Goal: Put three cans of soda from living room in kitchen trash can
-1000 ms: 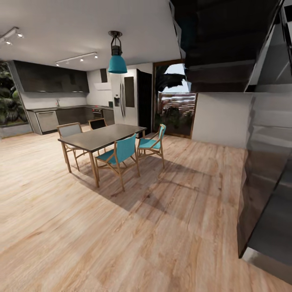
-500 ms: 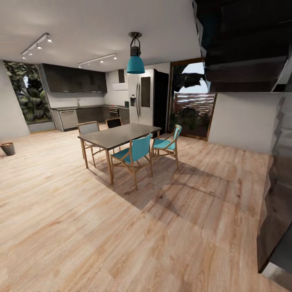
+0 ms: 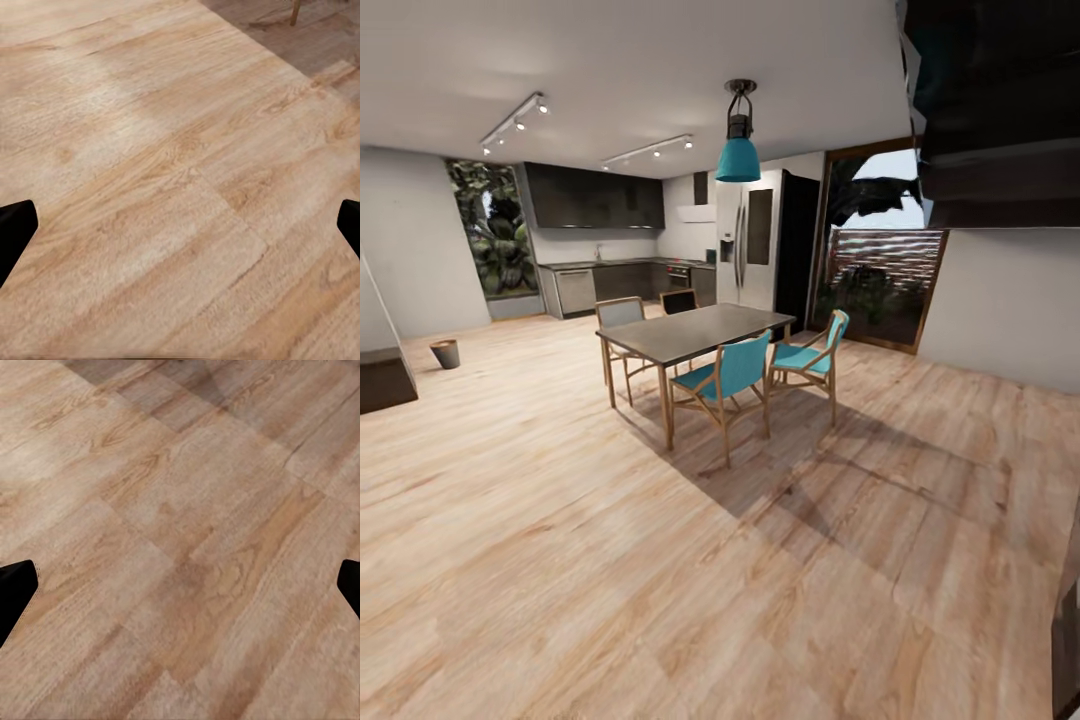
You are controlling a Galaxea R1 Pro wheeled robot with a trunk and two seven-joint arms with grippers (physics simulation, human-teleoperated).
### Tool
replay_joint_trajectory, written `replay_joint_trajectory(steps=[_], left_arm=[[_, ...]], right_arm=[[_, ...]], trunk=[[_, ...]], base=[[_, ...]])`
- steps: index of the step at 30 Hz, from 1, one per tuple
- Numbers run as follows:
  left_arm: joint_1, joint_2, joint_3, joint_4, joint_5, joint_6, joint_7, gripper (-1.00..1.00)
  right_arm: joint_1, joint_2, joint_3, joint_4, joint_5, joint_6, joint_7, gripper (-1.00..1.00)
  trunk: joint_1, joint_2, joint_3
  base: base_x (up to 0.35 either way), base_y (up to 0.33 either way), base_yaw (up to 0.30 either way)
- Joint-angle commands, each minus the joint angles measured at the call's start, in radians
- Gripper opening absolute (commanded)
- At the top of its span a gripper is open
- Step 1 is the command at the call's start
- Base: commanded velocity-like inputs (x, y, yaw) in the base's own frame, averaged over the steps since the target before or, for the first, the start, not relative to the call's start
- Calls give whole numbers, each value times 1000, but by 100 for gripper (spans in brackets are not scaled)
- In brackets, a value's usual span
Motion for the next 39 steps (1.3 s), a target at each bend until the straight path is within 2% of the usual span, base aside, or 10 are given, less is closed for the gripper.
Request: replay_joint_trajectory(steps=[1,39], left_arm=[[0,0,0,0,0,0,0,100],[0,0,-1,0,0,0,0,100]], right_arm=[[0,0,0,0,0,0,0,100],[0,1,1,0,-1,1,-2,100]], trunk=[[0,0,0],[0,0,0]], base=[[0,0,252],[0,0,252]])
